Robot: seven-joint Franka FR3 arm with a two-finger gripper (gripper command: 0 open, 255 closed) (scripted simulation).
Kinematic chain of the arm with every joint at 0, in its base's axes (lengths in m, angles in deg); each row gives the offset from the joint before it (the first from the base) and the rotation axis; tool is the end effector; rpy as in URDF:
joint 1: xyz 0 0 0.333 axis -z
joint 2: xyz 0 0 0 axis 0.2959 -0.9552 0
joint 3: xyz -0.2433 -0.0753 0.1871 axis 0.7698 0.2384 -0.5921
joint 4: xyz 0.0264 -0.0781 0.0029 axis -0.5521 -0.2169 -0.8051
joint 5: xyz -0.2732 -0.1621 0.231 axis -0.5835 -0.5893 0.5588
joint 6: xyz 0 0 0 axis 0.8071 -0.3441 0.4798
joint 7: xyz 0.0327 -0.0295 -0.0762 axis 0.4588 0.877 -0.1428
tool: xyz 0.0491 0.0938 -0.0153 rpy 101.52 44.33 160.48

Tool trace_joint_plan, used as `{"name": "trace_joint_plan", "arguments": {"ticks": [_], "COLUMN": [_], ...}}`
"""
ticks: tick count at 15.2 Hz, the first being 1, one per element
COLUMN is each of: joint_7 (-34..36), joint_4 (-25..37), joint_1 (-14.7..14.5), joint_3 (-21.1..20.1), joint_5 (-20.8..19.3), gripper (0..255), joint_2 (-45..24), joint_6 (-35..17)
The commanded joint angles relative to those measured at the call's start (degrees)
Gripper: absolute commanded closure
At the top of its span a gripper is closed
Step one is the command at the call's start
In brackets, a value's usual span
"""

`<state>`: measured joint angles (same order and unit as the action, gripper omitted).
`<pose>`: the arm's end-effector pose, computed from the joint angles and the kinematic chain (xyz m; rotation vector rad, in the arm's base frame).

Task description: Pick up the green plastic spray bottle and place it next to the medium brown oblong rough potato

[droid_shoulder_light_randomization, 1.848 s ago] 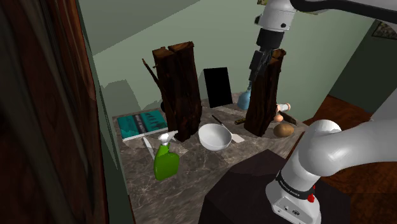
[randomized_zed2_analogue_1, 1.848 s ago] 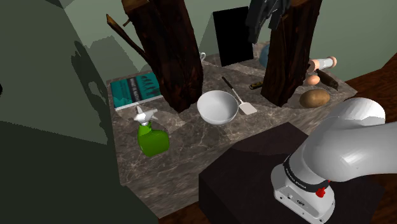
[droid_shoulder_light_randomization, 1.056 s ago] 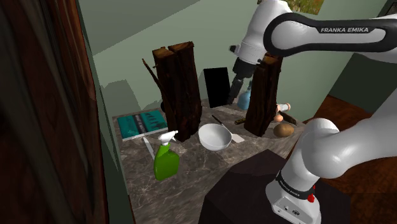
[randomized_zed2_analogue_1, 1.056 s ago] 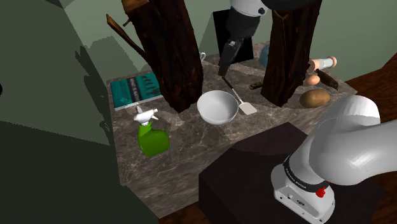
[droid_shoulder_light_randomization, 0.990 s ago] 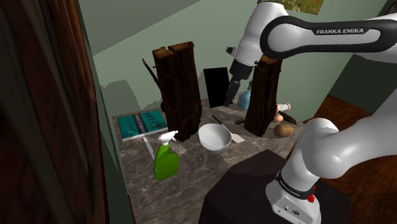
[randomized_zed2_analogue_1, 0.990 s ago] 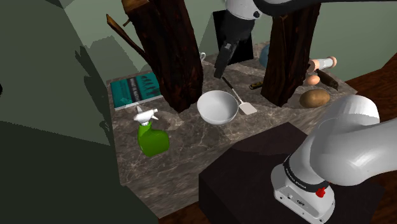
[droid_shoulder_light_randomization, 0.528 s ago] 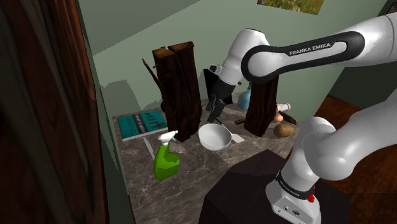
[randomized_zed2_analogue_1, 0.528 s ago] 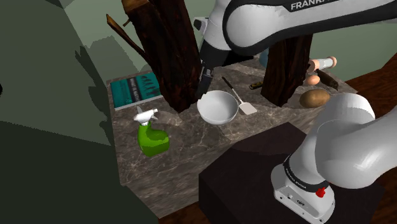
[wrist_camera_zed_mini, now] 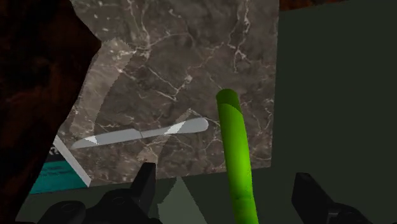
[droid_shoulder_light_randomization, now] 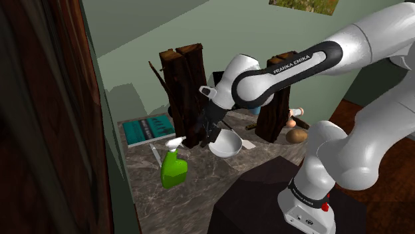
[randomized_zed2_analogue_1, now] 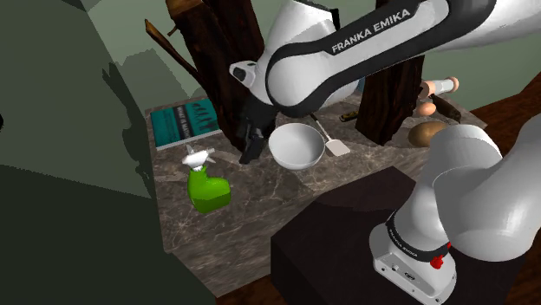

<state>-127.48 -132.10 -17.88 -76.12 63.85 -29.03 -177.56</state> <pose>0.3713 0.1590 0.3869 -2.4576 -1.4086 -0.5000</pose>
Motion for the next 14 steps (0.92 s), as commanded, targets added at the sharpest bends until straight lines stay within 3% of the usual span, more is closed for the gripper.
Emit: {"name": "trace_joint_plan", "arguments": {"ticks": [1,5,12,14], "joint_7": [-7.5,-23.2,-31.6,-32.3], "joint_4": [0.7,3.2,5.9,6.2], "joint_1": [-5.1,-15.2,-19.7,-19.9], "joint_3": [2.5,7.2,8.6,8.5], "joint_5": [5.2,18.0,29.2,30.2], "gripper": [0,0,0,0], "joint_2": [-4.1,-11.0,-18.2,-18.8], "joint_6": [-4.2,-9.0,-12.1,-12.2]}}
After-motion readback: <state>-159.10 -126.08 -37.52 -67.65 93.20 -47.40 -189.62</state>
